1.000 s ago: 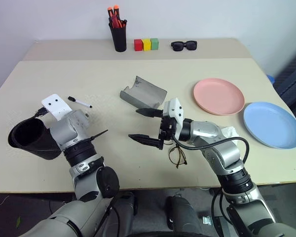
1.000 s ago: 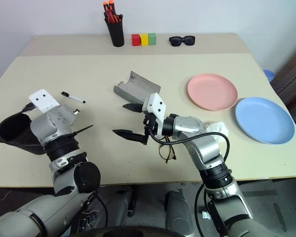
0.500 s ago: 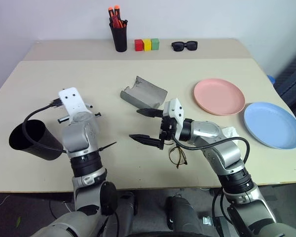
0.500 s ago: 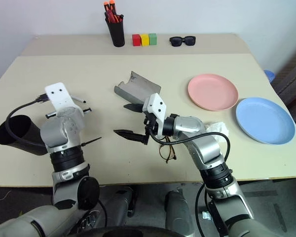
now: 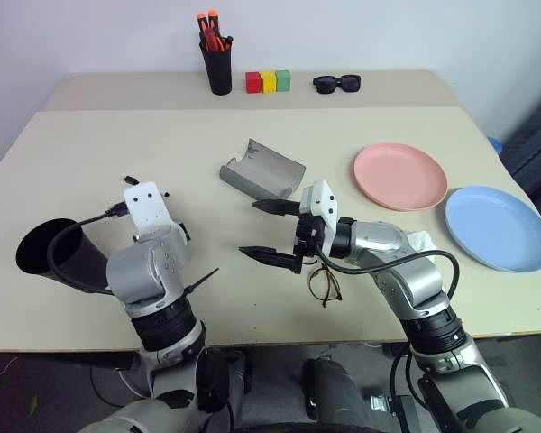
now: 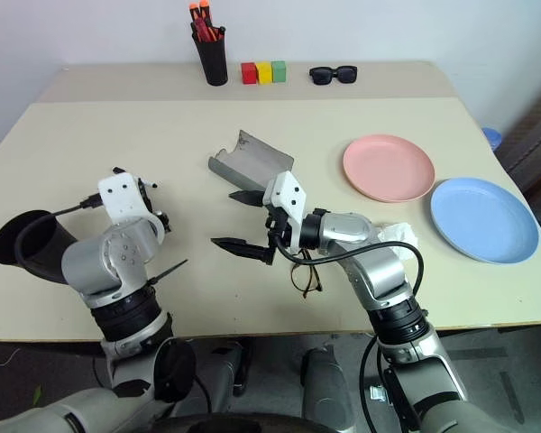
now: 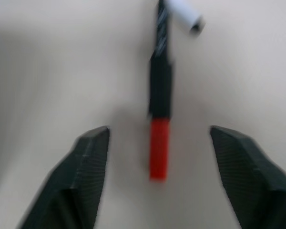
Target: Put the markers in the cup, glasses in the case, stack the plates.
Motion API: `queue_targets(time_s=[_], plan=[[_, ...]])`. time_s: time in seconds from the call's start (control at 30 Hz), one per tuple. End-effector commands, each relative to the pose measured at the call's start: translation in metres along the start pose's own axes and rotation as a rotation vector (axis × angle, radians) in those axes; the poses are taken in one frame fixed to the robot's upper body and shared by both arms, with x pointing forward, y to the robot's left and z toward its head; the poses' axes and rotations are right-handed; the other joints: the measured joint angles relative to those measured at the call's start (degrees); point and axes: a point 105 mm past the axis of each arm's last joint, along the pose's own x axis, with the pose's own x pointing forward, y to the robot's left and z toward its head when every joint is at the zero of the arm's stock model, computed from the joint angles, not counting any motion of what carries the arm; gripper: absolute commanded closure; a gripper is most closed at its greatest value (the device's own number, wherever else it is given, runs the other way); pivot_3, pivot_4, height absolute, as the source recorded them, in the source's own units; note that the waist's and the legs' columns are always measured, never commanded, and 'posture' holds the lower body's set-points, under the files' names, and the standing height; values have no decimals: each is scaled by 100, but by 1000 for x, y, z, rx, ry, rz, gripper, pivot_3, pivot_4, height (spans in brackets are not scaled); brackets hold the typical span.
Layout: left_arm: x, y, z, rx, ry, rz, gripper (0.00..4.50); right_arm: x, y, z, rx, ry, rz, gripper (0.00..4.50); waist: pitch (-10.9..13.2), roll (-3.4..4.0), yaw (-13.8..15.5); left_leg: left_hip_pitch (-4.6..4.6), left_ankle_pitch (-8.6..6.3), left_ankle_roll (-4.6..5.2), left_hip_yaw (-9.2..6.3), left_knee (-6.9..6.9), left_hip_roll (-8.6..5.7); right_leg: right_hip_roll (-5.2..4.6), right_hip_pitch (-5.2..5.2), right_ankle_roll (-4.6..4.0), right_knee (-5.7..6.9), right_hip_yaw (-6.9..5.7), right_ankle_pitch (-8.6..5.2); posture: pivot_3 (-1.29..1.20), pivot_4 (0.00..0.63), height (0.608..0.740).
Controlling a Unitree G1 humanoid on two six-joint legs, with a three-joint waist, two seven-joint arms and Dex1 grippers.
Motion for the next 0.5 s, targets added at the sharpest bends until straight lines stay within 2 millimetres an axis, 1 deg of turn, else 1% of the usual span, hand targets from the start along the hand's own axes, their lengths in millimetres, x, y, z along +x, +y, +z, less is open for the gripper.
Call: queue_targets(time_s=[0.03, 0.17, 0.27, 0.47, 0.5], plan=[[6, 2, 10, -27, -27, 14, 1333, 2, 1, 11, -35, -36, 13, 0, 0, 0, -3, 0, 0, 0, 0, 0, 0, 0, 0, 0, 0, 0, 0, 0, 150, 740], [20, -2, 12, -45, 6, 4, 1333, 3, 1, 10, -35, -38, 11, 0, 0, 0, -6, 0, 1, 1, -1, -2, 0, 1, -3, 0, 2, 0, 0, 0, 150, 740], [30, 0, 14, -64, 24, 23, 1333, 3, 1, 10, -37, -38, 3, 0, 0, 0, -7, 0, 1, 1, 0, 0, 0, 1, -2, 1, 1, 0, 0, 0, 150, 740], [39, 2, 11, -128, 69, 26, 1333, 1, 1, 9, -36, -34, -10, 0, 0, 0, -8, 1, 1, 0, 0, 0, 0, 0, -1, 1, 2, 0, 1, 0, 150, 740], [40, 1, 9, -142, 82, 24, 1569, 0, 1, 9, -36, -34, -11, 0, 0, 0, -8, 1, 1, 0, 0, 0, 0, 1, -1, 1, 2, 0, 1, 0, 150, 740]])
